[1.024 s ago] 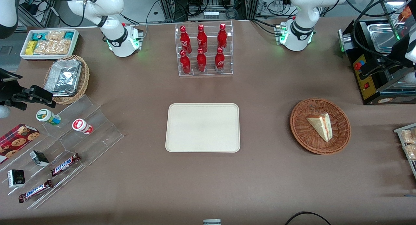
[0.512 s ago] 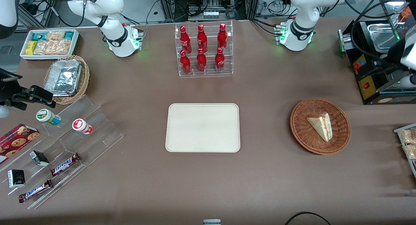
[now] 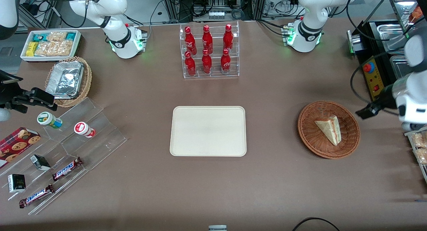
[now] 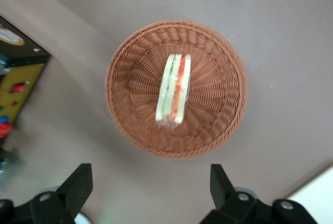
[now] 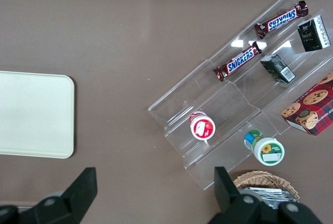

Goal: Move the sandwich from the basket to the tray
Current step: 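Lower the open left gripper onto the wrapped sandwich in the basket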

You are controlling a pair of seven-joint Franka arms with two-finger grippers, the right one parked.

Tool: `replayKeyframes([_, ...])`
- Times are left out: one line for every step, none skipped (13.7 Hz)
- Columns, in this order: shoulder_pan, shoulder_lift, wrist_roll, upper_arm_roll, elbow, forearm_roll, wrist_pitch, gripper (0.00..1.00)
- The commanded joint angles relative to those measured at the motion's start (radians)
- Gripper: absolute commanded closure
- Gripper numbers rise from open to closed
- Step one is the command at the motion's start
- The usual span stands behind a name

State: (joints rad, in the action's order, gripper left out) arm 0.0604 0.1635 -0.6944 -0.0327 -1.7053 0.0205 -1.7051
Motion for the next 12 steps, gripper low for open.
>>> replayKeyframes([0.009,0.034,-0.099,-0.01,-0.074,0.002,-0.126,0.0])
replayKeyframes([0.009,0.04,-0.111,-0.009,-0.114,0.012,-0.178,0.0])
replayKeyframes([0.007,0.045,-0.112,-0.009,-0.153,0.016,-0.229,0.0])
replayKeyframes([0.004,0.048,-0.114,-0.009,-0.195,0.019,-0.278,0.0])
replayKeyframes([0.004,0.048,-0.114,-0.009,-0.23,0.031,-0.318,0.0])
replayKeyframes([0.006,0.048,-0.114,-0.007,-0.265,0.044,-0.338,0.0])
replayKeyframes([0.004,0.047,-0.116,-0.009,-0.298,0.048,-0.375,0.0])
replayKeyframes([0.003,0.047,-0.119,-0.009,-0.328,0.05,-0.405,0.0])
replayKeyframes([-0.002,0.047,-0.122,-0.007,-0.356,0.05,-0.441,0.0])
replayKeyframes([-0.007,0.048,-0.128,-0.009,-0.393,0.053,-0.49,0.0])
replayKeyframes([-0.005,0.048,-0.142,-0.009,-0.433,0.065,-0.546,0.0])
replayKeyframes([-0.007,0.048,-0.151,-0.007,-0.477,0.07,-0.601,0.0])
